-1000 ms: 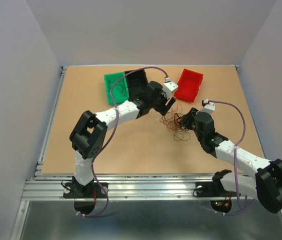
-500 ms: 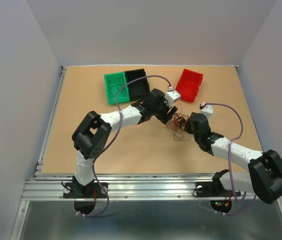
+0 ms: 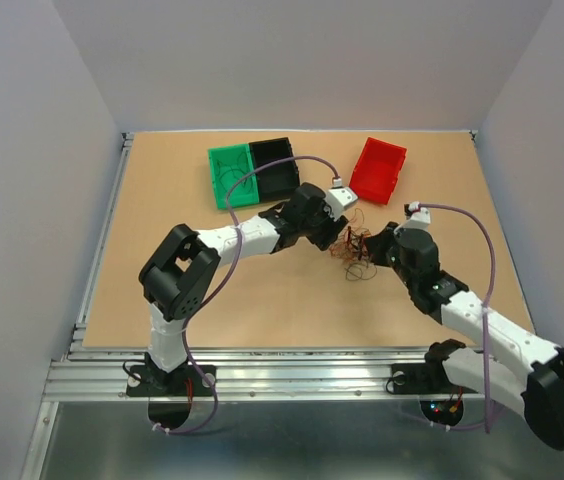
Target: Untangle the cables
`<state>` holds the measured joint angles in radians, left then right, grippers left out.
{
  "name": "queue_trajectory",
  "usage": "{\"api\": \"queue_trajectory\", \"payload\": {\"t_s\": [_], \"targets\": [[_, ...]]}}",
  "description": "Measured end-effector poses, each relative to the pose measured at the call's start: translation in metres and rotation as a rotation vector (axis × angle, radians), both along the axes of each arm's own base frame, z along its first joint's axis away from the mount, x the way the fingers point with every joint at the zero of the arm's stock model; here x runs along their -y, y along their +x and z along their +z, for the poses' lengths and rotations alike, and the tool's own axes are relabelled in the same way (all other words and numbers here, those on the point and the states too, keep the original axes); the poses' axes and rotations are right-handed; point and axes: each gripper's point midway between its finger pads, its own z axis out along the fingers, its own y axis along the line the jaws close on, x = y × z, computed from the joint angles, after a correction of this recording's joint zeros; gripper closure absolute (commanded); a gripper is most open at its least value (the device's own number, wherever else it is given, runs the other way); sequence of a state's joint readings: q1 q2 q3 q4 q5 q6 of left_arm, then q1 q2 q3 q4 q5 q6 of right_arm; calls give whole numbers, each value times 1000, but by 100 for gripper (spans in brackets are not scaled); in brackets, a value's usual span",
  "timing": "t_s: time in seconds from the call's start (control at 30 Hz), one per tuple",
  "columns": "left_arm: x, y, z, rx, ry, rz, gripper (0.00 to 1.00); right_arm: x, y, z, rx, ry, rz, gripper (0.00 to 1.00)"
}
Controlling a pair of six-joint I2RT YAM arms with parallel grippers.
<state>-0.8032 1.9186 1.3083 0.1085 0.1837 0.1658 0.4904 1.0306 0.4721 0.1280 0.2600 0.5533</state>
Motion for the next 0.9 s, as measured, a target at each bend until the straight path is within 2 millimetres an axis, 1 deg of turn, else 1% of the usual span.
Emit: {"api": "queue_trajectory", "payload": {"t_s": [0.03,0.1,0.17,0.2,0.3,0.37,0.4,0.47,0.5,0.57,0.63,0.7,0.73,0.8,0.9], "targets": [[-2,-2,1,2,0,-1,41,-7,-4,17,50,43,41,99],[-8,-6,6,13,-13,-7,40,-14,-14,33,100,91,102,99],[-15,-13,18,25,-60,-27,36,-24,-27,50,155,147,187,99],[-20,-15,27,33,-87,-31,35,-27,-31,55,167,160,210,100],[-38,-14,61,76,-185,-26,29,-39,-43,78,227,210,305,99],[-54,-9,97,136,-274,-13,28,-43,-48,85,245,222,339,99],[-62,-7,114,168,-318,-9,26,-45,-50,87,248,224,356,99],[-77,-7,143,229,-389,-11,26,-51,-50,94,250,224,392,99],[-83,-10,155,257,-416,-23,26,-55,-50,98,250,224,410,99],[-86,-21,173,299,-459,-63,26,-61,-46,109,257,226,435,99],[-82,-37,182,316,-491,-128,26,-66,-43,118,264,230,452,99],[-76,-51,185,316,-511,-206,26,-71,-39,123,268,236,469,99],[-75,-54,185,314,-513,-224,26,-73,-38,124,268,238,477,99],[-70,-61,182,304,-515,-265,26,-78,-36,121,256,240,494,99],[-63,-66,178,300,-513,-302,27,-81,-35,116,237,244,509,99]]}}
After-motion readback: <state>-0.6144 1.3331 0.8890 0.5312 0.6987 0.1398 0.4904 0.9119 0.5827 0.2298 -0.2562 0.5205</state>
